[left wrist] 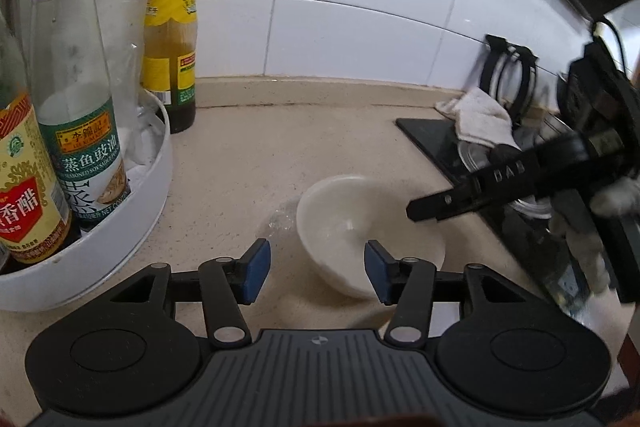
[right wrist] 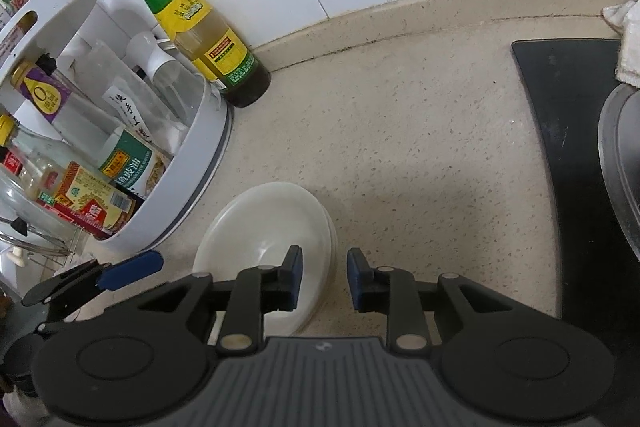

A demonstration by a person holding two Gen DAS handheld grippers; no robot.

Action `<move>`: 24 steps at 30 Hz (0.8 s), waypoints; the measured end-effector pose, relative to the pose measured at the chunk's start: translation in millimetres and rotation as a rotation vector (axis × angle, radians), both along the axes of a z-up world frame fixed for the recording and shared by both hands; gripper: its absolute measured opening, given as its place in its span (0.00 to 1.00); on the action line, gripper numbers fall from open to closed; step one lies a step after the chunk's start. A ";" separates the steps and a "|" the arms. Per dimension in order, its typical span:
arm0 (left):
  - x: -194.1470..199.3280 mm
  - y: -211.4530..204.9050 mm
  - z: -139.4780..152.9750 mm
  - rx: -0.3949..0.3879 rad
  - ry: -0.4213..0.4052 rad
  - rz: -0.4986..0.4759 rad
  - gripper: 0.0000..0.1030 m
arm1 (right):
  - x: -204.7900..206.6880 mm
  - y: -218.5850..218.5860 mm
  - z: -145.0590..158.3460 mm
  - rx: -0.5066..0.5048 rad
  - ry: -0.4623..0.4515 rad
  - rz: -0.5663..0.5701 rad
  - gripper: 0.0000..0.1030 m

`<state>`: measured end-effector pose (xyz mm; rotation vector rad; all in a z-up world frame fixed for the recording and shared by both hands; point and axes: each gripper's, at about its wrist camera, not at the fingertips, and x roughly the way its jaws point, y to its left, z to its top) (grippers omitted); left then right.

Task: Organize plates and bowls
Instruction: 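Lift the white bowl off the counter and carry it away from the wall, then carry the white bowl over the stacked floral-rim plates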

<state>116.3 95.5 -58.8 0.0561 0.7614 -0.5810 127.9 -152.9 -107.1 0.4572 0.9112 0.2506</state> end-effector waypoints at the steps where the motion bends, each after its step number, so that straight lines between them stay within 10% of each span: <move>1: 0.1 3.8 -1.2 0.006 -0.004 -0.008 0.59 | 1.0 -0.6 -1.2 0.002 0.003 0.001 0.24; 24: 34.2 -4.1 -26.5 -0.164 0.147 -0.102 0.56 | 26.1 11.6 -15.8 0.006 0.065 0.038 0.24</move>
